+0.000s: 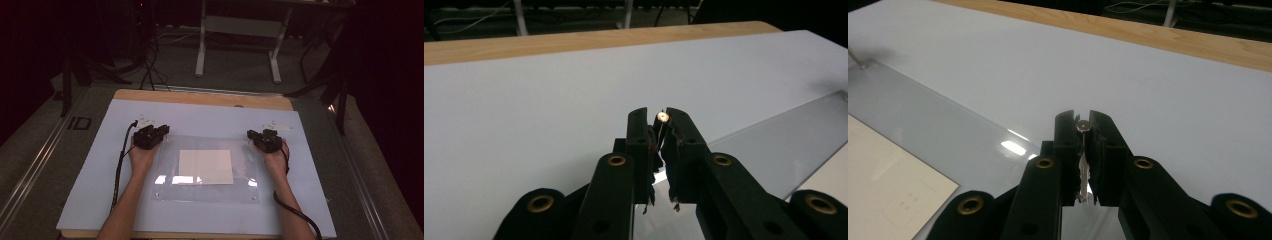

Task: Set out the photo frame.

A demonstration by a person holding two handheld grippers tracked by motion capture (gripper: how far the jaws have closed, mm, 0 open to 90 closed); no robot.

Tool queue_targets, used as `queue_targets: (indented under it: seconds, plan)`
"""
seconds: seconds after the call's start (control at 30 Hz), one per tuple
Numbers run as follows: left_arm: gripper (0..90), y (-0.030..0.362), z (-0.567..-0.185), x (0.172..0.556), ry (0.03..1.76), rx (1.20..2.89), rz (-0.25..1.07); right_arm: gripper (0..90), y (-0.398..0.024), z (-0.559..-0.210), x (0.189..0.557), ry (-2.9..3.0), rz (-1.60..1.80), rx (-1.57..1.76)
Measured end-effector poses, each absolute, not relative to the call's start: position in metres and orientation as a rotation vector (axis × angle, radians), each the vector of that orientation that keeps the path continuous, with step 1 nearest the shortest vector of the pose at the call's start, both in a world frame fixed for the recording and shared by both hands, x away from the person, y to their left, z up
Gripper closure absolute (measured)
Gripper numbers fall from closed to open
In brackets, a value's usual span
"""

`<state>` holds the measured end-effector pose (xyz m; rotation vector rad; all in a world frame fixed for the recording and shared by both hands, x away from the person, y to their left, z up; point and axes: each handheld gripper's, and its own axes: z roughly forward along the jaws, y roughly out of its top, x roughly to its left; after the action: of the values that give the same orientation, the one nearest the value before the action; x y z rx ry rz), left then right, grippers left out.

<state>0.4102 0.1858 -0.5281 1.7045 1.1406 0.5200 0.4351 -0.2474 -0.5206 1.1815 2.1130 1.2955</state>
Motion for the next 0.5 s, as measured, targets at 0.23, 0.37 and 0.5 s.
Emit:
queue_targets:
  seconds: [0.23, 0.37, 0.5]
  plan:
    - [82.7, 0.1872, -0.5279, 0.4103, 1.133, 1.700, 0.510, 83.7, -0.2488, -0.5201, 0.4345, 2.115, 1.305, 1.182]
    - [82.6, 0.1866, -0.5282, 0.4105, 1.134, 1.700, 0.513, 83.7, -0.2499, -0.5205, 0.4348, 2.116, 1.321, 1.190]
    - [82.9, 0.1857, -0.5282, 0.4102, 1.135, 1.705, 0.522, 83.7, -0.2514, -0.5211, 0.4356, 2.120, 1.337, 1.192]
